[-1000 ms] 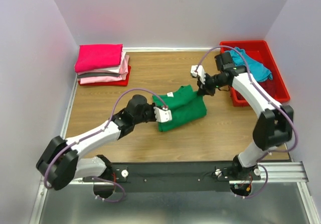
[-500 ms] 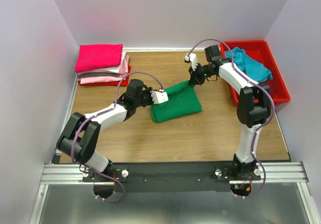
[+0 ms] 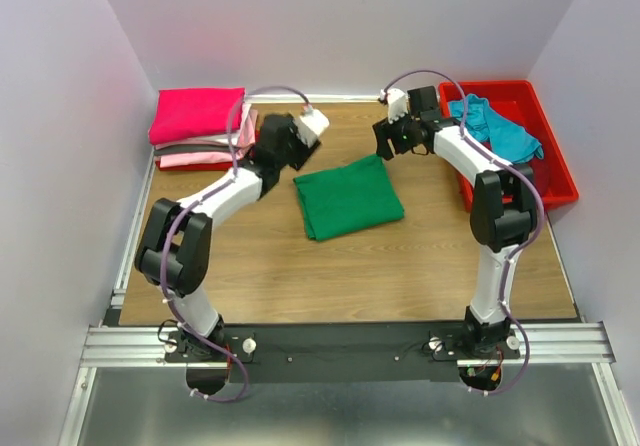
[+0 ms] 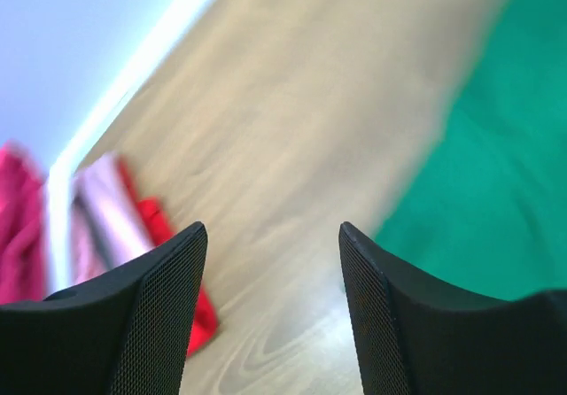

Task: Fold and stack the t-shirts
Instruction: Fold the tshirt, then neatly place the folded tshirt to the corner

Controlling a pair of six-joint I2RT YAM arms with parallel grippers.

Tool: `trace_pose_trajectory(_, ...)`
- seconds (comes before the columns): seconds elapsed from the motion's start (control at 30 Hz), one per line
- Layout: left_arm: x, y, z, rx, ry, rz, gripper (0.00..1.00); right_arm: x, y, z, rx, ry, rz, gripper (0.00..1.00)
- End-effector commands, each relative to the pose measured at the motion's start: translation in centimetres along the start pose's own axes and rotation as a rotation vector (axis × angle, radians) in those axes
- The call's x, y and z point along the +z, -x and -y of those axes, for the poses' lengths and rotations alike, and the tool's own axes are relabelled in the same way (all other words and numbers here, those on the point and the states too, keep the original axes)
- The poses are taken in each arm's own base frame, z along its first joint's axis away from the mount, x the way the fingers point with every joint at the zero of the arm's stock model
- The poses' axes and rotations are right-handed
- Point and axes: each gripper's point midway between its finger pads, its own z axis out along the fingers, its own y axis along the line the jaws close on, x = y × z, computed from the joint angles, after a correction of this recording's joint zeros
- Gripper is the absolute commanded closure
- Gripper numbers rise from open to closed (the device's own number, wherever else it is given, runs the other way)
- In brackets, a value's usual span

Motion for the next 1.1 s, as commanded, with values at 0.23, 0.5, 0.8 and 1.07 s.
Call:
trace_pose_trajectory(0.23, -5.3, 1.0, 1.0, -0.743, -0.091, -0.086, 0.18, -4.7, 0.7, -3.9, 0.363, 0.068, 0.118, 0.16)
trace_pose_trajectory(0.5, -8.4, -5.3, 10.6, -1.04, -0.236, -0.199, 0.12, -7.1, -3.8, -7.5, 0.308, 0.211, 0.063, 0.12)
trace_pose_trajectory(0.8, -5.0, -8.5, 14.3, -1.277, -0.214, -0.372, 0.11, -8.2, -6.7, -6.7, 0.345, 0.227, 0.056, 0.12)
trace_pose_trajectory(1.07, 1.0, -13.4, 14.8, -1.294, -0.055, -0.695, 0.11, -9.2, -6.7, -5.9, 0.374, 0.249, 0.085, 0.12)
